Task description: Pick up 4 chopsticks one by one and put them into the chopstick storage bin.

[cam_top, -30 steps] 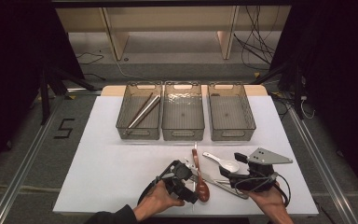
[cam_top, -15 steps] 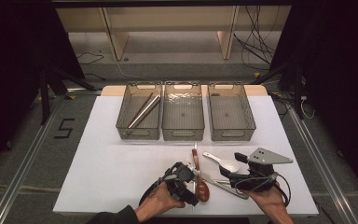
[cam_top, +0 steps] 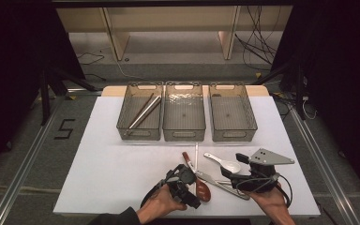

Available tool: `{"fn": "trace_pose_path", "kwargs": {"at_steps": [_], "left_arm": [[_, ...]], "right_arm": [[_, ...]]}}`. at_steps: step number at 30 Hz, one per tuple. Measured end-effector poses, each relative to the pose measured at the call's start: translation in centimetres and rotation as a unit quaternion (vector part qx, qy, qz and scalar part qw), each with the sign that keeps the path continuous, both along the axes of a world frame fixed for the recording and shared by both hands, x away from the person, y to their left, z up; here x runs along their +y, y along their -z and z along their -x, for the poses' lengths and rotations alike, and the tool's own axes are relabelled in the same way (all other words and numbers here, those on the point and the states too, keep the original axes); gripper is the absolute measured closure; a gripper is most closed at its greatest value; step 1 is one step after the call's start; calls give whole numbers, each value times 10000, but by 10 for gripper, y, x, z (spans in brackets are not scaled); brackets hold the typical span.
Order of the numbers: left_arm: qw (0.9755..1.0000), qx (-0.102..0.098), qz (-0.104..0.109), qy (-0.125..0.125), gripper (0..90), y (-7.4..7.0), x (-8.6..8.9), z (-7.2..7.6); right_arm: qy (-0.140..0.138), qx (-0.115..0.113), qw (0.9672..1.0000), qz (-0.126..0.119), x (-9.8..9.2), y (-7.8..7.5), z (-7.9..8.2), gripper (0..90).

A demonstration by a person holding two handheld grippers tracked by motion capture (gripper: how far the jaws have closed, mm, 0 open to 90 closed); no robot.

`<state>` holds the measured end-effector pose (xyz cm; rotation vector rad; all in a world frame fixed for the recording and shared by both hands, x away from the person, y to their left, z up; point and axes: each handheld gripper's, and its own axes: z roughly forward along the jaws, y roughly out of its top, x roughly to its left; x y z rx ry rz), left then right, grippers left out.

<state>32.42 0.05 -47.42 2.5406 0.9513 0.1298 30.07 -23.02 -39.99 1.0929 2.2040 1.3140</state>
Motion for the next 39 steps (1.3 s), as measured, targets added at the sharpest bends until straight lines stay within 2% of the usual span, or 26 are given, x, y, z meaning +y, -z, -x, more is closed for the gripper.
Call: {"fn": "trace_pose_path", "kwargs": {"at_steps": [4,7,16,27,35,39], "left_arm": [[10000,75,10,19,95,-1,0,1],[9999,8,-107,104,95,0,-2,3],[9998,-33,-180,84,108,0,-2,3],[9993,122,-352,80,176,-4,16,-9],[9989,156,-371,237,392,-9,29,-18],[9984,256,-427,271,510,-11,36,-24]], "right_arm": [[-1,-1,10000,-3,0,0,0,273],[3,3,10000,-1,0,0,0,273],[-5,-7,10000,-5,0,0,0,273],[6,-5,10000,-13,-1,-1,1,273],[8,0,10000,-7,0,0,0,273],[7,-2,10000,-10,0,0,0,273]]}}
